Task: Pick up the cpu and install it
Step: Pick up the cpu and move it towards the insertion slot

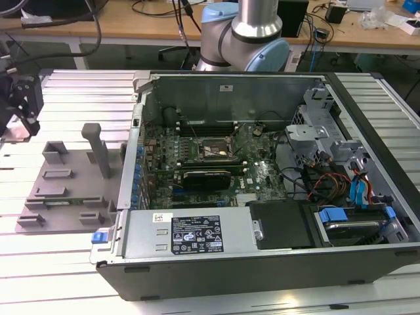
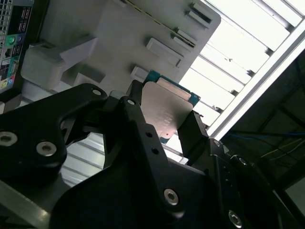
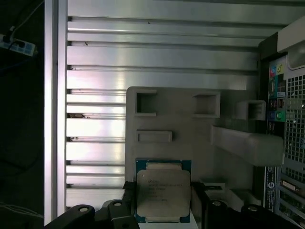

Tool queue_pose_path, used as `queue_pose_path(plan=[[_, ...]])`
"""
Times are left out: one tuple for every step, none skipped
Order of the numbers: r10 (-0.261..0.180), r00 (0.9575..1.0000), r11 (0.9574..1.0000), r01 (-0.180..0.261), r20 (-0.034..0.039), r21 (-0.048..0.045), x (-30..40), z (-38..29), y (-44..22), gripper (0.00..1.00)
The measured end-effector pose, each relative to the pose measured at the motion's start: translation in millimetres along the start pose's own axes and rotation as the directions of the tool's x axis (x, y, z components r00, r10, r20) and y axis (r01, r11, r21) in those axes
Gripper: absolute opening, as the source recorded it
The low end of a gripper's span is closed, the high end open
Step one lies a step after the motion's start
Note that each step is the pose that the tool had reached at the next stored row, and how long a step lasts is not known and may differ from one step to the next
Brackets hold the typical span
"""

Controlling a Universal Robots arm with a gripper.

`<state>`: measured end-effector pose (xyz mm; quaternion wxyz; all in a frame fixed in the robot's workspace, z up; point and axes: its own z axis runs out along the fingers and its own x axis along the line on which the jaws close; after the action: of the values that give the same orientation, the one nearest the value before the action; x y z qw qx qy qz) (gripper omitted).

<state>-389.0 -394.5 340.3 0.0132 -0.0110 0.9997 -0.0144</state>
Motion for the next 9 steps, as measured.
queue_pose_path(plan=[[0.0,1.0,1.0,0.0,0.0,0.0,0.0,-1.4,0.0,0.55],[0.0,1.0,1.0,0.0,-0.0001,0.0,-0.1,-3.0,-0.1,0.55],[0.0,1.0,1.0,0.0,0.0,0.0,-0.1,-4.1,-0.1,0.55],[0.0,1.0,1.0,0.0,0.0,0.0,-0.1,-5.4,-0.1,0.55],[0.0,1.0,1.0,0.0,0.0001,-0.0001,-0.2,-6.5,-0.2,0.55],[0.0,1.0,1.0,0.0,0.0,0.0,-0.3,-9.6,-0.3,0.55],[0.0,1.0,1.0,0.0,0.0,0.0,-0.3,-11.3,-0.3,0.55],[0.0,1.0,1.0,0.0,0.0,0.0,-0.3,-12.6,-0.4,0.55],[0.0,1.0,1.0,0.0,0.0,0.0,-0.4,-14.3,-0.4,0.55]])
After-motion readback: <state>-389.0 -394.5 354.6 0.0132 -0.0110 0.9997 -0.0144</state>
